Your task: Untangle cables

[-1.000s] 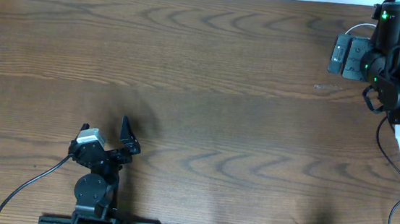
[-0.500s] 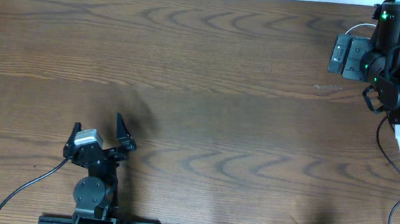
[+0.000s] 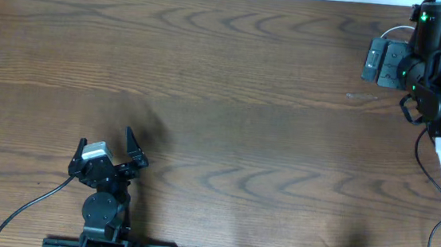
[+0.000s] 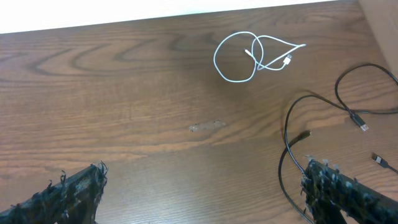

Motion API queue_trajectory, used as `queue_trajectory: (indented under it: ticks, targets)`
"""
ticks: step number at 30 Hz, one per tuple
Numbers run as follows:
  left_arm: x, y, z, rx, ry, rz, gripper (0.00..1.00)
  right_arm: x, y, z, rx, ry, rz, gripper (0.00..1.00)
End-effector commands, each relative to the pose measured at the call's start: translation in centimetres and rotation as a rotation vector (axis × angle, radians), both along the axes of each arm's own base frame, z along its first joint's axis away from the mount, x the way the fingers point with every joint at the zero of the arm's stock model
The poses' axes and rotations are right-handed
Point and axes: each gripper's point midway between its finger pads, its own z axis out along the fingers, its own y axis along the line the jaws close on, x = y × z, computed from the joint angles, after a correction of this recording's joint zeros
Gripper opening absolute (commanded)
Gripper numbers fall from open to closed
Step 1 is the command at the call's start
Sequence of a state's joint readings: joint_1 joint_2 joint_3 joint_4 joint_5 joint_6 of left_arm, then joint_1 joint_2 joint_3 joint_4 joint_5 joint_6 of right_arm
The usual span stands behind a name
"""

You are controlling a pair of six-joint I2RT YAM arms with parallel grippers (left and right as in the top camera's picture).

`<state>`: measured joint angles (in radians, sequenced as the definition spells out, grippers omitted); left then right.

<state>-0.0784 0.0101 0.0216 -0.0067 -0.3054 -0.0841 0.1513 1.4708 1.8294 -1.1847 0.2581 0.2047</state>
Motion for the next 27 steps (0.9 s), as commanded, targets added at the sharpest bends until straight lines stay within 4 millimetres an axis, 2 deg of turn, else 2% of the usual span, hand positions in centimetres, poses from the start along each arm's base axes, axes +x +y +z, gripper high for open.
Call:
queue_trajectory:
  ticks: [1, 15, 19, 27]
  targets:
    - [-0.19, 0.50, -1.60, 0.014, 0.052, 0.025, 0.98, 0.03, 0.25, 0.15, 0.005, -0.006, 0.001, 0.99]
    - [-0.14, 0.35, -1.71, 0.013, 0.057, 0.012, 0.98, 0.03, 0.25, 0.15, 0.005, -0.006, 0.001, 0.99]
    - [-0.11, 0.23, -1.78, 0.094, 0.084, -0.004, 0.98, 0.03, 0.27, 0.15, 0.005, -0.006, 0.001, 0.99]
    - [-0.16, 0.50, -1.68, 0.093, 0.080, 0.009, 0.98, 0.03, 0.25, 0.15, 0.005, -0.006, 0.001, 0.99]
